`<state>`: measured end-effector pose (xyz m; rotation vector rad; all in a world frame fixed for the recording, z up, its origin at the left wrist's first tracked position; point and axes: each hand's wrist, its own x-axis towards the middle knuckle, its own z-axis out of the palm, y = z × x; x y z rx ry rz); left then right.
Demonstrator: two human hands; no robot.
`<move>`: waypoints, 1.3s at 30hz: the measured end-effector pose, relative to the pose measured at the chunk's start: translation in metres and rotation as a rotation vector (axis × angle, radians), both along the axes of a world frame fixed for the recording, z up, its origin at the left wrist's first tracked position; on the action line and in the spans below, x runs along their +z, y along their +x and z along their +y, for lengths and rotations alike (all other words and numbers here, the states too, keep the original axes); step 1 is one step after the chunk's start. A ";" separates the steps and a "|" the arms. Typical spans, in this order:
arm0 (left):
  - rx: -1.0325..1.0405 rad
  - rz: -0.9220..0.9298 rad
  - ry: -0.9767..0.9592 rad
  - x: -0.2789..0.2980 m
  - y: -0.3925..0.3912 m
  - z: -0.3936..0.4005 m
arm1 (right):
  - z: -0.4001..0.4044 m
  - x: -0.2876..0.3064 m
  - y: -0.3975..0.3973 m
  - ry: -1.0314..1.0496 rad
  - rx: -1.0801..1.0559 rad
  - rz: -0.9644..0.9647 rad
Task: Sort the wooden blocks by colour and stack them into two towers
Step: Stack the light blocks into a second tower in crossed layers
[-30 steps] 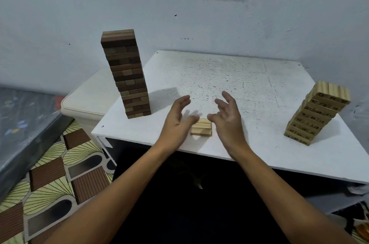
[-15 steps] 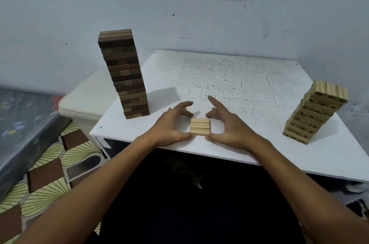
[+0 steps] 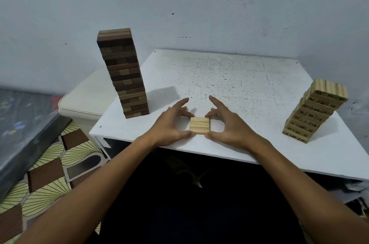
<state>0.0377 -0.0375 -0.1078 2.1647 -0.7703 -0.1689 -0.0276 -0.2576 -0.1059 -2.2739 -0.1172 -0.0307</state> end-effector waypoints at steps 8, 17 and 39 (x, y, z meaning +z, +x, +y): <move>-0.022 -0.026 -0.027 0.000 0.003 -0.001 | 0.003 0.005 -0.005 0.006 -0.001 -0.037; -0.050 -0.107 -0.188 0.043 0.016 -0.021 | -0.008 0.053 -0.004 -0.021 -0.026 -0.203; -0.425 -0.212 -0.254 0.155 0.007 -0.208 | -0.158 0.164 -0.073 -0.108 -0.385 -0.344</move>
